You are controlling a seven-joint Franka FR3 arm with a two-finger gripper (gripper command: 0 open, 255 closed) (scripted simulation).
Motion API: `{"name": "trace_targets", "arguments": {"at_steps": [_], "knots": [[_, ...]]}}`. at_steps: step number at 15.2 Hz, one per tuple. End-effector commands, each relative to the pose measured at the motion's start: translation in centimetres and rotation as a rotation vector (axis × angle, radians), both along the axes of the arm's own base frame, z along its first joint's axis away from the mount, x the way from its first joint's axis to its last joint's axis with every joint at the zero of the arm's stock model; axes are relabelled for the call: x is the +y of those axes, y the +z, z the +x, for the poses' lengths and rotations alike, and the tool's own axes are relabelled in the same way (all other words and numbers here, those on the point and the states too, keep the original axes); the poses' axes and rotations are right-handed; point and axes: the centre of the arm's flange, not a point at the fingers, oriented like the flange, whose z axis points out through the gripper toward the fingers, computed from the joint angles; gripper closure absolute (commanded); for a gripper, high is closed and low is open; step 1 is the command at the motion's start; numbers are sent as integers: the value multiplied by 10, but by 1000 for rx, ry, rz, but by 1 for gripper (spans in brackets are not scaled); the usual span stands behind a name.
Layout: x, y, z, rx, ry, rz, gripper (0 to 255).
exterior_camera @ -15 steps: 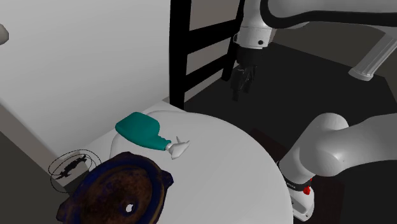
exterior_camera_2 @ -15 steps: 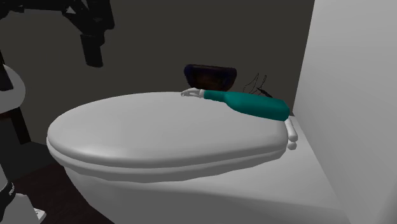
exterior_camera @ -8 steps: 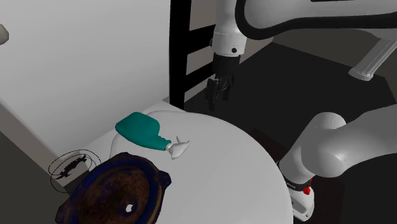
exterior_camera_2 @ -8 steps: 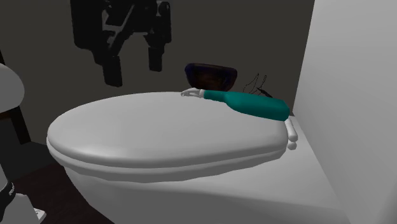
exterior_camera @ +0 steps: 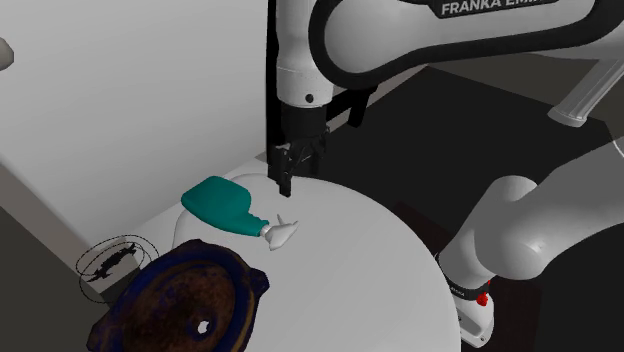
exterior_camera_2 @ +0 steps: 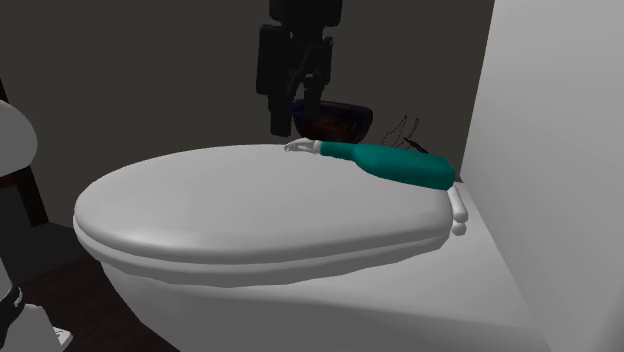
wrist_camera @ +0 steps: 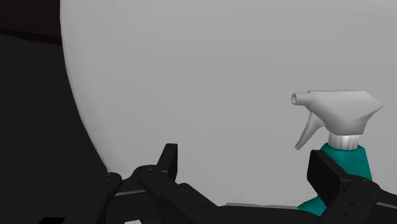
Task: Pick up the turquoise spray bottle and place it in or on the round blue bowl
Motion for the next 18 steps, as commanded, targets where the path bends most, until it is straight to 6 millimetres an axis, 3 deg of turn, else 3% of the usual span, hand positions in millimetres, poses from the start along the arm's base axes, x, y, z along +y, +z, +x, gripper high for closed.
{"name": "trace_targets", "arguments": {"at_steps": [1,8,16,18], "knots": [[26,-2,8,-6,1,-6,0],[117,-15,31,-26,9,-30,0],[123,-56,27,-26,9,-31,0],[123,-56,27,-26,9,-31,0]]}}
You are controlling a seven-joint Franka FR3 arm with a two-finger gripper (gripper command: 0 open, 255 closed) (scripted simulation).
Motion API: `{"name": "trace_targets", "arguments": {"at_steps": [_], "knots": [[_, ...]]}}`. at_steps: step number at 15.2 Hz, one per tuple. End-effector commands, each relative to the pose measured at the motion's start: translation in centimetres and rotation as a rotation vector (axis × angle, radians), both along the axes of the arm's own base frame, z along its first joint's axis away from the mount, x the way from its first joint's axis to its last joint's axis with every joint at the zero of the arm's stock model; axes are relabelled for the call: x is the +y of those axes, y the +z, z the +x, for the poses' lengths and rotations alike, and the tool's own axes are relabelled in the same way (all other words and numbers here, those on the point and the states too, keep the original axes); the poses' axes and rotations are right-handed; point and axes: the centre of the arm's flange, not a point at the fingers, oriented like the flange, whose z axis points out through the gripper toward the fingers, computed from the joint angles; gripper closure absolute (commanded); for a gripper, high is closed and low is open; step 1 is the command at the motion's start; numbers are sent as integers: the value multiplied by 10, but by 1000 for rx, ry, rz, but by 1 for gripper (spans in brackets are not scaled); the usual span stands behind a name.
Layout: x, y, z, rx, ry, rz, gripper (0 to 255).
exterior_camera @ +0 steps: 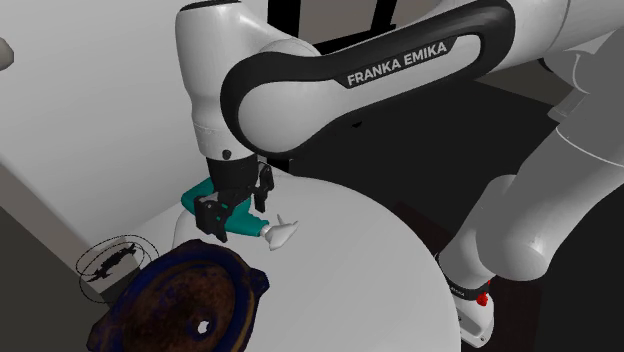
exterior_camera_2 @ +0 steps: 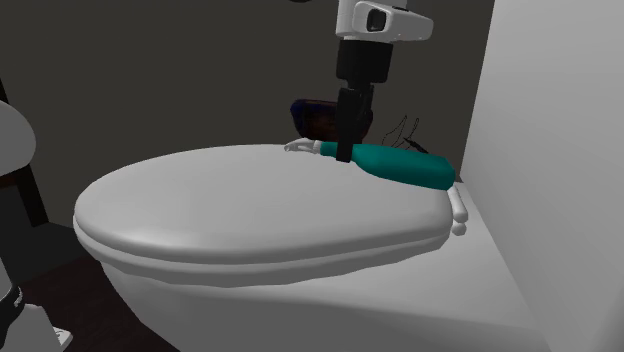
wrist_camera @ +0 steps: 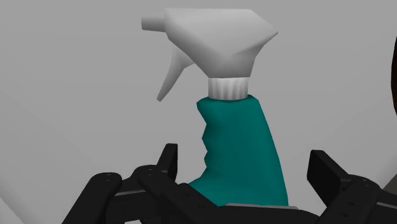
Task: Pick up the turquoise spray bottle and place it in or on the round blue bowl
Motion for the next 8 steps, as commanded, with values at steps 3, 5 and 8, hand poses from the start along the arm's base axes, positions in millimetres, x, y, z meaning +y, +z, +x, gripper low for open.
{"name": "trace_targets", "arguments": {"at_steps": [3,5,8], "knots": [[0,-2,0,0,0,0,0],[0,-2,0,0,0,0,0],[0,-2,0,0,0,0,255]]}}
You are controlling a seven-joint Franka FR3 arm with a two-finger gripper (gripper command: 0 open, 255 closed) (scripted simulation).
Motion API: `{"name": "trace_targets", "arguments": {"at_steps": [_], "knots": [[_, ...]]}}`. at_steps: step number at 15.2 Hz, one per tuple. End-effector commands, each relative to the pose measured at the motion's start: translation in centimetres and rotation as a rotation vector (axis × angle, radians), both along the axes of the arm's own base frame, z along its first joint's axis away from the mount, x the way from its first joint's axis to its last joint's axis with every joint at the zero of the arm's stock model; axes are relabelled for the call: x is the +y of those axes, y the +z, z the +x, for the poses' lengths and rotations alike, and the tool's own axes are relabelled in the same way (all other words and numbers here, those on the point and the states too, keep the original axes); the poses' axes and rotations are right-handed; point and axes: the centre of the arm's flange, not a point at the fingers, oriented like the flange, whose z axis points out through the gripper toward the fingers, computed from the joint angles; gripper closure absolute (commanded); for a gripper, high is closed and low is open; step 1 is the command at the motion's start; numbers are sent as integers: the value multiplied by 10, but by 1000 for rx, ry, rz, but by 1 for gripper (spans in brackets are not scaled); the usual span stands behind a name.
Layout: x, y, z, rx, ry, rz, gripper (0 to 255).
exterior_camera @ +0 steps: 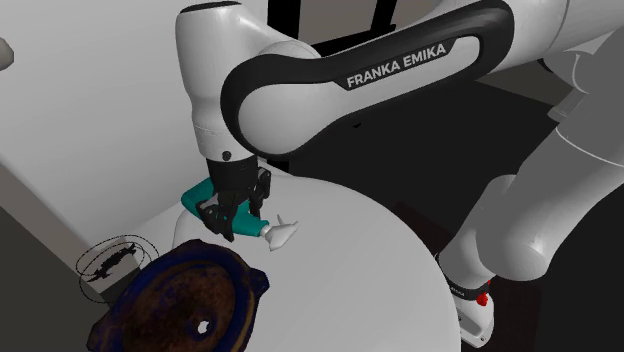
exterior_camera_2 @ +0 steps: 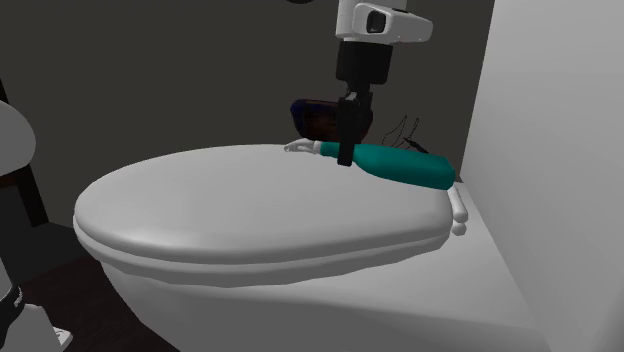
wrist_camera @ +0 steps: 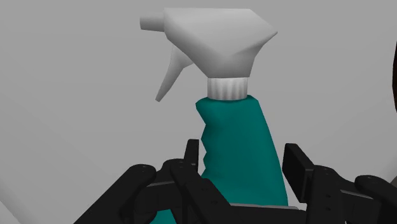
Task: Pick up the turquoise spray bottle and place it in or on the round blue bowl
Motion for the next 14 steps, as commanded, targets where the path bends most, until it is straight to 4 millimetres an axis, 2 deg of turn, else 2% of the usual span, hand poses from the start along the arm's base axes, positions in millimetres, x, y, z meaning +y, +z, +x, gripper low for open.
{"name": "trace_targets", "arguments": {"at_steps": [1,8,14], "knots": [[0,0,0,0,0,0,255],[0,0,0,0,0,0,255],[0,32,0,0,0,0,255]]}}
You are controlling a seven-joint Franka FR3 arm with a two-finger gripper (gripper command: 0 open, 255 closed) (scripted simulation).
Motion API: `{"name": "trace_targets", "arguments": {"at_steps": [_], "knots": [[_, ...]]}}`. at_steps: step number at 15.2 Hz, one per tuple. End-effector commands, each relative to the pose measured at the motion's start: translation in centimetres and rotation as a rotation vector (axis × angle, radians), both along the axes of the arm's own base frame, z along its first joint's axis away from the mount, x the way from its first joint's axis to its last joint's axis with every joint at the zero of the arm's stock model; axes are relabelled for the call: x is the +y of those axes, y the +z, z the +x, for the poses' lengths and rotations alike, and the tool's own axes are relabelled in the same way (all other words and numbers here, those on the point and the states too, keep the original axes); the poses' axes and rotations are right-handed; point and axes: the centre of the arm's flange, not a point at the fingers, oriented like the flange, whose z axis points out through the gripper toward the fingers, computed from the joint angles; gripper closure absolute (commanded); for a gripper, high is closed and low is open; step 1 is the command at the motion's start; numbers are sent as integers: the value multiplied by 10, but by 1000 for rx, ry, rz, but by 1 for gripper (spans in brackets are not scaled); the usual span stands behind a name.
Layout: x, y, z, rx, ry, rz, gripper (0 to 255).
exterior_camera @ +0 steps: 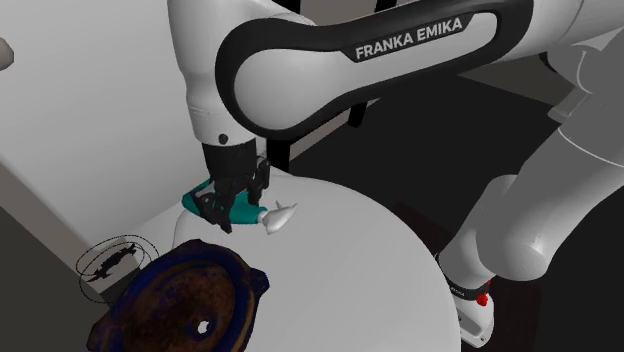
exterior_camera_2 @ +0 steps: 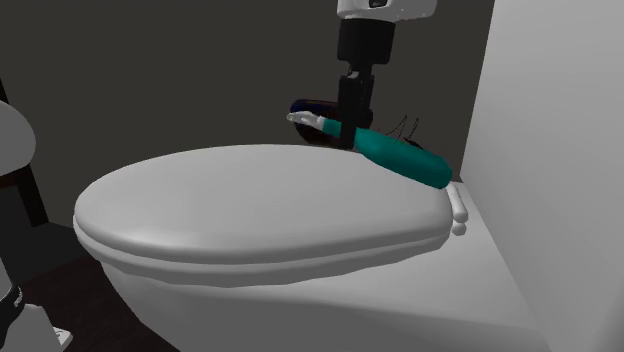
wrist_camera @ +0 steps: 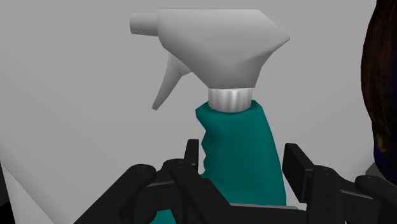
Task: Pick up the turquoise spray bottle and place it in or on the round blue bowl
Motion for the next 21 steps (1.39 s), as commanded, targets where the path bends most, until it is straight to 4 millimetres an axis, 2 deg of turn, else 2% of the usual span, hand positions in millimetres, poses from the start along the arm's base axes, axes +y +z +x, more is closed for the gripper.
{"name": "trace_targets", "arguments": {"at_steps": [1,21], "knots": [[-1,10,-1,0,0,0,255],[-1,116,-1,0,0,0,255]]}}
